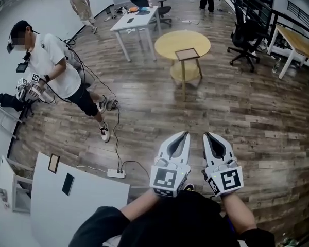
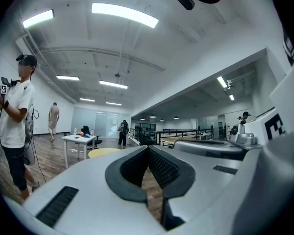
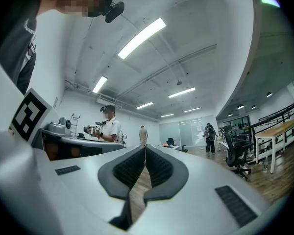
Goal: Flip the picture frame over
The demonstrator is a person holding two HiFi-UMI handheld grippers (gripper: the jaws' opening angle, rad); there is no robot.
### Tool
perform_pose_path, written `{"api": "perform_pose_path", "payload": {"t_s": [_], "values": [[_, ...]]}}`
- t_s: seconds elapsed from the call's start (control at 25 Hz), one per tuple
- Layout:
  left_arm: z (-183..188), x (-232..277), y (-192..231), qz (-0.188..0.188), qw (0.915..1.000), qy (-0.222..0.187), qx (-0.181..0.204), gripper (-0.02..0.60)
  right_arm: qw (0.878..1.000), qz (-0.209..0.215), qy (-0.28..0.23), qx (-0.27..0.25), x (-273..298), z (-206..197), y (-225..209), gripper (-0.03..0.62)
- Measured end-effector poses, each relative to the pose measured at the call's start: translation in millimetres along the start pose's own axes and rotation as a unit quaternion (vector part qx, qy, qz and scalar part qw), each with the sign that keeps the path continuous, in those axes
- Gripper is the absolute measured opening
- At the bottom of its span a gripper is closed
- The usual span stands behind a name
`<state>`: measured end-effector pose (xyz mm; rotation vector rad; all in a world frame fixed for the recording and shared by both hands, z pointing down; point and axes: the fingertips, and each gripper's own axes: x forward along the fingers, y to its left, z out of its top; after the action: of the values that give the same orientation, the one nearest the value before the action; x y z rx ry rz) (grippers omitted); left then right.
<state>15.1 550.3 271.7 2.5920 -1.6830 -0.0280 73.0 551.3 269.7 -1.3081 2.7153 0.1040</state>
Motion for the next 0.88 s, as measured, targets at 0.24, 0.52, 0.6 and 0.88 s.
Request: {"api": "perform_pose_path", "payload": {"t_s": [0.24,0.52,0.6,0.88], "values": [[-11.6,26.7,4.4,-0.004,0.9998,0.011,0.019,0.023,1.000,0.000,0.001,0.005,14.1,-7.7,-22.0,0.018],[-17.0,74.6,36.0,0.002,0.9997,0.017,0.015,0.023,1.000,0.005,0.008,0.005,61.9,-21.4,-51.7,0.018],[-18.9,92.5,49.1,0.004,0.9997,0.021,0.009,0.023,1.000,0.004,0.014,0.008,79.7,-27.3,-63.5,0.018],[-25.6,168.0,97.1,0.000,0.9995,0.030,0.003,0.023,1.000,-0.002,0.025,0.010,152.3,-46.6,-106.7,0.018]]}}
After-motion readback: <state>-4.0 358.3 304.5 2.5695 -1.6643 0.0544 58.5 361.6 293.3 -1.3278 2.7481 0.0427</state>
